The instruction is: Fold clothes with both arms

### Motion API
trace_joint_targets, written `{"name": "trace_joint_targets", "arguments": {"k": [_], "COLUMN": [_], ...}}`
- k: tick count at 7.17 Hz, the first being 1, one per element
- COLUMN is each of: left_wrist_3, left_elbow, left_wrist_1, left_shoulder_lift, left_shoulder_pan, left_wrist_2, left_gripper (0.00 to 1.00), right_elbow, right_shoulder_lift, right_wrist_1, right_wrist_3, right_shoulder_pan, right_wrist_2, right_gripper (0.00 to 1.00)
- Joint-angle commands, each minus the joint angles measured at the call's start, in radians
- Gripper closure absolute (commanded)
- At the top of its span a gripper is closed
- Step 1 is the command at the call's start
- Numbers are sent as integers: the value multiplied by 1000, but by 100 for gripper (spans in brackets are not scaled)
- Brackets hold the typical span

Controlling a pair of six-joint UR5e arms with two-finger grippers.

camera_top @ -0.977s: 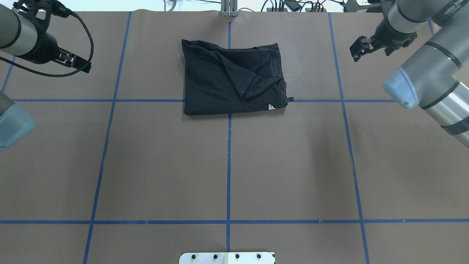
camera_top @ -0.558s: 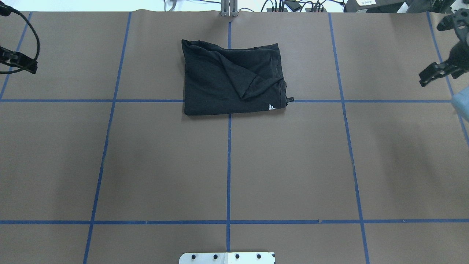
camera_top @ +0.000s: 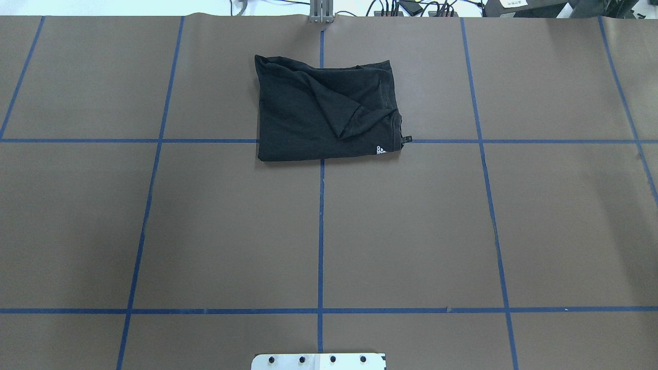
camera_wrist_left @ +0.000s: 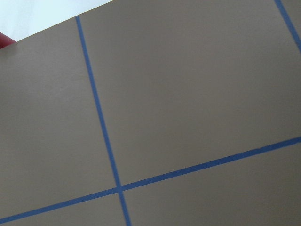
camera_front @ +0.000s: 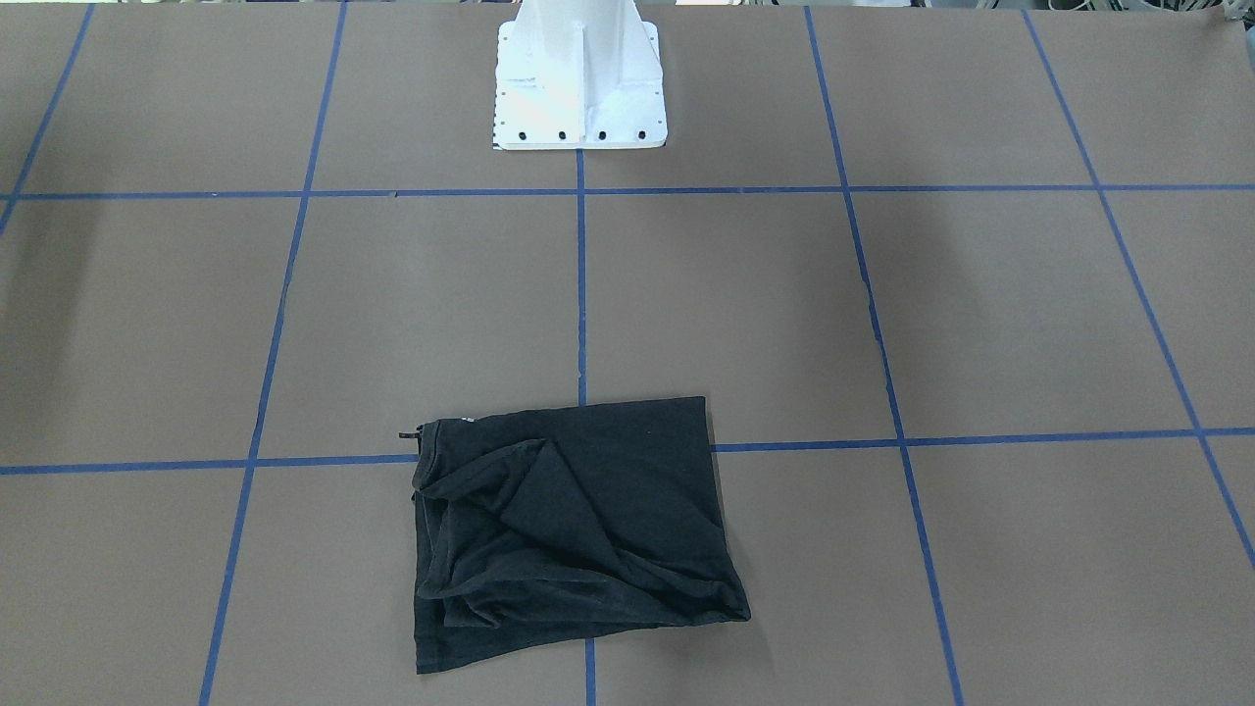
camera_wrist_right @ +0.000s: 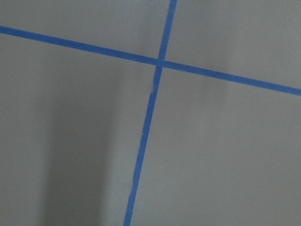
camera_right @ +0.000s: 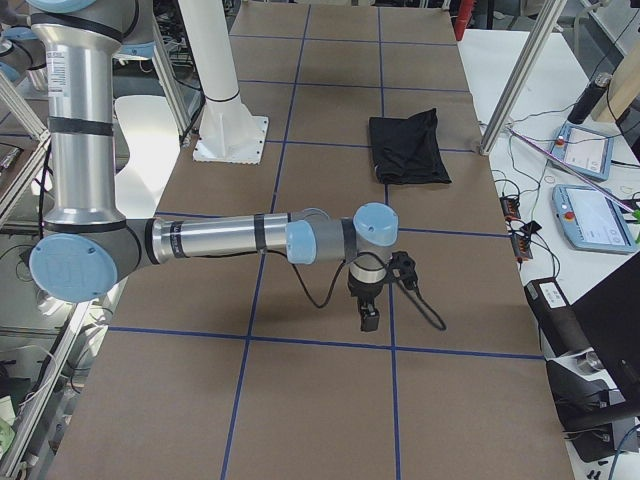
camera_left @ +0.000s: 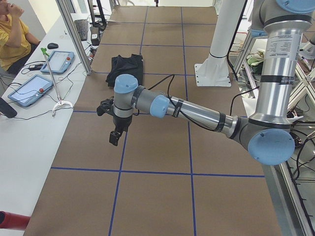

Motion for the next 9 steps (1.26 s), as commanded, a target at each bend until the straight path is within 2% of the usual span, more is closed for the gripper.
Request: {"name": "trace_joint_targets", "arguments": {"k": [1, 3, 4, 6, 9], "left_wrist_3": [18, 21, 21, 22, 31], "left_elbow": [-1, 35, 19, -58, -61], "left_wrist_1": [4, 1, -7, -4, -10], "left_shoulder_lift": [54, 72, 135, 161, 193], "left_shoulder_pan": [-18, -16, -16, -18, -16], "left_wrist_2": [-109, -96, -106, -108, -97], "left_gripper": [0, 0, 0, 0, 0], "right_elbow": [3, 66, 87, 95, 97], "right_shoulder_lift": [-27, -13, -10, -5, 1], "right_wrist_1": [6, 3, -30, -43, -41], "right_wrist_3": [40, 42, 42, 43, 43], "right_shoulder_pan": [24, 21, 15, -17, -51], "right_wrist_2": [23, 35, 26, 17, 17], "right_gripper": [0, 0, 0, 0, 0]}}
